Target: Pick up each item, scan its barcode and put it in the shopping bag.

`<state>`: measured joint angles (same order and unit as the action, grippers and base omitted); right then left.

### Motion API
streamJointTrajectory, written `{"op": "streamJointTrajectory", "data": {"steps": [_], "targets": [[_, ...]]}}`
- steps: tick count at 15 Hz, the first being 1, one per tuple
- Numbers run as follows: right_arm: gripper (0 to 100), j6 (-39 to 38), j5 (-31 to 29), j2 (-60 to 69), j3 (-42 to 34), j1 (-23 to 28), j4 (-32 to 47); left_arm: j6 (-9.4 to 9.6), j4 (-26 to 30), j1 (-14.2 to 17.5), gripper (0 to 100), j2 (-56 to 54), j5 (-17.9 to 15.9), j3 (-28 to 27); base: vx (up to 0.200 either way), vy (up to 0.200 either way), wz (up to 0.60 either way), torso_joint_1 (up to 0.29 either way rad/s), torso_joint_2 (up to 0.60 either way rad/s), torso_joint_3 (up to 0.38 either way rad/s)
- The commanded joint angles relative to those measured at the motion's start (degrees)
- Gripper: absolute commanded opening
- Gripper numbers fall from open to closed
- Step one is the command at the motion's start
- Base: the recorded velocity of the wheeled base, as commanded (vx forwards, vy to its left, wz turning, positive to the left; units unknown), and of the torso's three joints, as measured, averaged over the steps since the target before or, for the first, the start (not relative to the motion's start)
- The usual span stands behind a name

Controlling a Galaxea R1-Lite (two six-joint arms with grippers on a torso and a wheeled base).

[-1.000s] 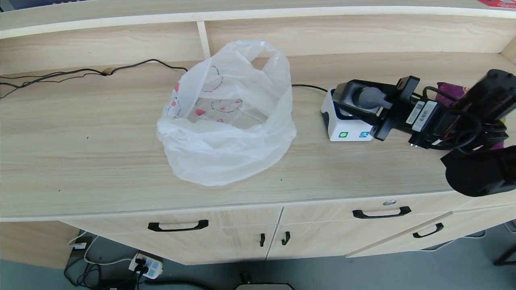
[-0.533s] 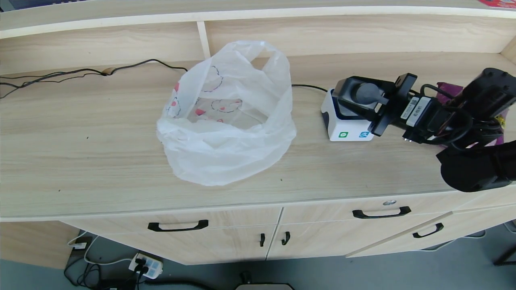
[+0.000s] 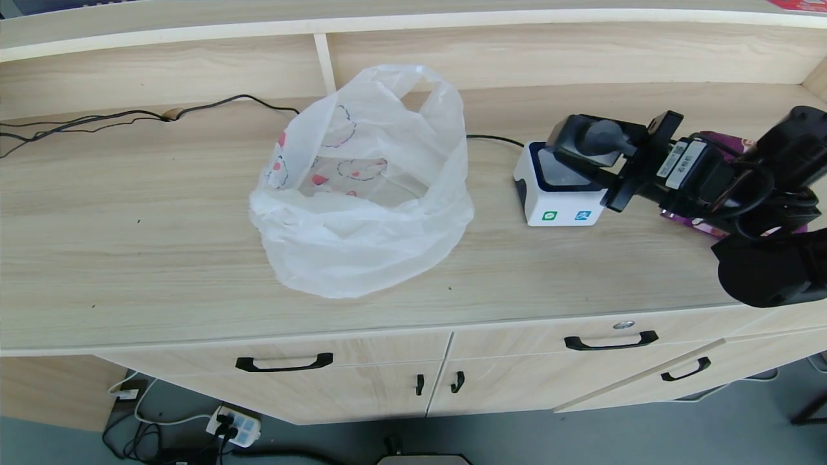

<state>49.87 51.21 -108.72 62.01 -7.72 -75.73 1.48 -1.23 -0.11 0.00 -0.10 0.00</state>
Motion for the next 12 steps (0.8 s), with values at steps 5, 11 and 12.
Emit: {"op": "streamJointTrajectory", "data": {"steps": [5, 11, 12], "targets": [[0, -9.9, -17.7, 12.8, -14.8, -11.2, -2.1, 0.37, 0.0, -0.1, 100, 0.0, 0.0, 0.0, 0.0, 0.0, 0.0, 0.0, 0.0, 0.0], [0, -23.9, -47.7, 27.2, -35.2, -29.5, -4.5, 0.37, 0.0, -0.1, 100, 0.0, 0.0, 0.0, 0.0, 0.0, 0.0, 0.0, 0.0, 0.0], [0, -26.1, -50.6, 29.0, -37.0, -29.7, -4.5, 0.37, 0.0, -0.1, 100, 0.1, 0.0, 0.0, 0.0, 0.0, 0.6, -0.002, 0.01, 0.002]]}}
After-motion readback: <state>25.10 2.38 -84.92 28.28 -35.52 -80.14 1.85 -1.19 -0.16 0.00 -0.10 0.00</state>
